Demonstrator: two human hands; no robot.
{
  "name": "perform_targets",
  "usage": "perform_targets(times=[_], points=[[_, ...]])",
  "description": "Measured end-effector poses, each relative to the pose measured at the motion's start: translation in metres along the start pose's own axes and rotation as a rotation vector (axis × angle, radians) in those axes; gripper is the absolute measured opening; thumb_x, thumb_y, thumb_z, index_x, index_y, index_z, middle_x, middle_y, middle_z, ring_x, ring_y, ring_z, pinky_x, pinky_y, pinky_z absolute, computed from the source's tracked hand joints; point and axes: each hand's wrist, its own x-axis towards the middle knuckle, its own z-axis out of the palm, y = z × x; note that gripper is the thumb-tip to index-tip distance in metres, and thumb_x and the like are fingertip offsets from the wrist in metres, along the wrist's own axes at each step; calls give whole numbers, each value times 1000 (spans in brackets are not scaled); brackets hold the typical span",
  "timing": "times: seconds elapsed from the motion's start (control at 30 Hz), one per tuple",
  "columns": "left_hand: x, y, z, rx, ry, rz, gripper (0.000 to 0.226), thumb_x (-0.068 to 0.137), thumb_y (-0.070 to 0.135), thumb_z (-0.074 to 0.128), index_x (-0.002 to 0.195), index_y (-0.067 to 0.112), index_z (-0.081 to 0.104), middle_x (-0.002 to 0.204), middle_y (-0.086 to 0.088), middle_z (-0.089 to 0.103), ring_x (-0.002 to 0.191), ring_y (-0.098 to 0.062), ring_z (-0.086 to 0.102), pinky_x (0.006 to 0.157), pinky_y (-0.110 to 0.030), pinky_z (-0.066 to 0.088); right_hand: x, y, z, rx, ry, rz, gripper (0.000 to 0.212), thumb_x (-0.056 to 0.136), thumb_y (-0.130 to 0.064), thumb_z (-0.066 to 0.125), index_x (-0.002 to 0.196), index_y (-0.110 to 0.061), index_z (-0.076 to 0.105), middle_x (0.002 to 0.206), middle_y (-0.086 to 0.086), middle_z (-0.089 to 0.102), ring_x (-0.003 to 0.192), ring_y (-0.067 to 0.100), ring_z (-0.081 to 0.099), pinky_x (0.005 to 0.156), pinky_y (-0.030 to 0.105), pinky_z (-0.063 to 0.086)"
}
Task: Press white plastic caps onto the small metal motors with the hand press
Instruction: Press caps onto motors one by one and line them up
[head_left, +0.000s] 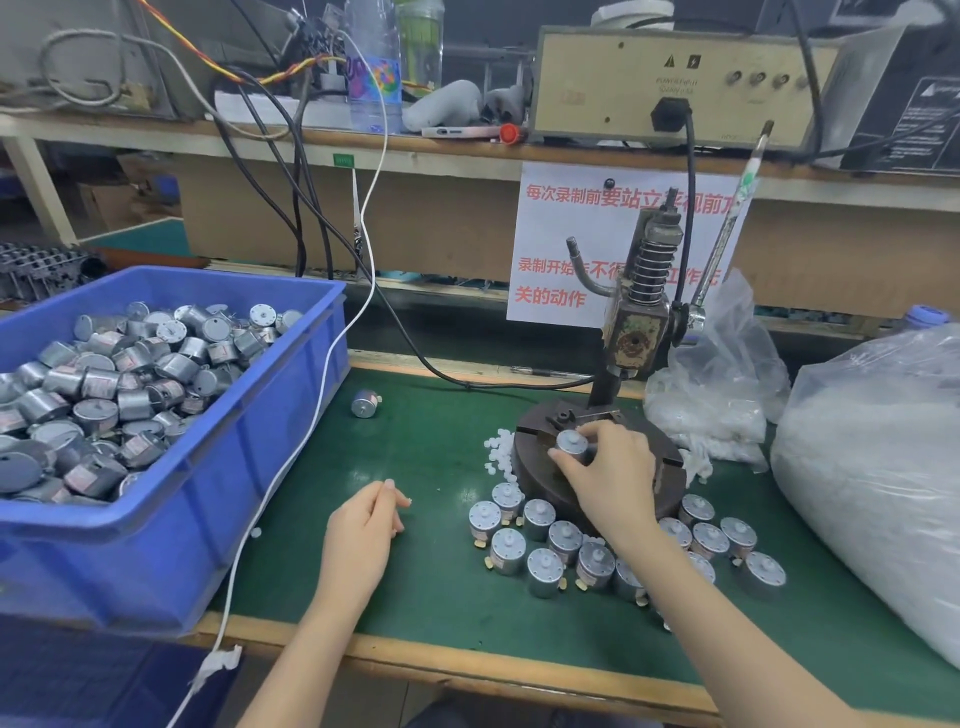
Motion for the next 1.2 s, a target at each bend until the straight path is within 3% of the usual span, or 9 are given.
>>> perform_targets(times=[0.13,0.23,0.33,0.57,0.7,0.8,0.93,1.2], points=[[0,1,0,-3,-1,4,36,98,18,41,69,10,62,59,-3,52,60,-15,49,61,-24,38,-17,-27,11,80,-78,-113,31,82,-43,65,102,-21,57,92,-8,53,102,20,45,85,32,32],[0,1,-1,-4,-1,12,36,98,18,41,69,11,61,59,-3,52,59,-15,49,59,-21,37,-25,-49,25,120,-137,-204,32,85,-40,60,112,-24,56,107,-8,56,107,18,45,88,29,29],[0,0,-1,-14,-3,12,36,98,18,41,69,11,62,59,-2,52,59,-15,49,57,-18,37,-31,-60,42,-9,-262,-309,42,91,-40,52,131,-29,46,119,-2,50,117,20,38,98,30,23],[1,-1,0,-30,-19,-8,36,97,20,42,68,14,62,59,0,52,61,-17,50,64,-31,40,-36,-58,62,-286,-351,-361,35,91,-43,47,121,-25,52,117,0,51,119,21,39,111,38,9],[4,-3,0,-30,-19,-16,36,97,21,42,66,18,61,57,2,52,61,-14,50,64,-30,40,-24,-65,61,-249,-268,-315,38,92,-48,41,115,-24,59,117,-1,54,117,20,40,102,36,20],[4,-3,1,-23,-20,-11,36,97,22,42,65,19,59,56,4,51,60,-12,50,64,-29,40,-1,-69,56,-329,-194,-347,30,95,-28,40,114,-21,62,117,1,56,112,23,42,93,35,27],[3,-2,0,-9,-20,6,36,97,20,42,68,13,61,56,4,51,61,-14,50,67,-32,42,24,-68,53,-610,-299,-430,28,88,-10,53,112,-19,64,117,1,57,112,26,40,91,36,29],[4,-2,0,-13,-31,-5,35,97,21,41,70,12,61,56,3,50,65,-18,51,73,-38,46,26,-61,58,-711,-399,-493,20,92,-19,55,109,-20,65,114,0,58,113,24,39,94,37,27]])
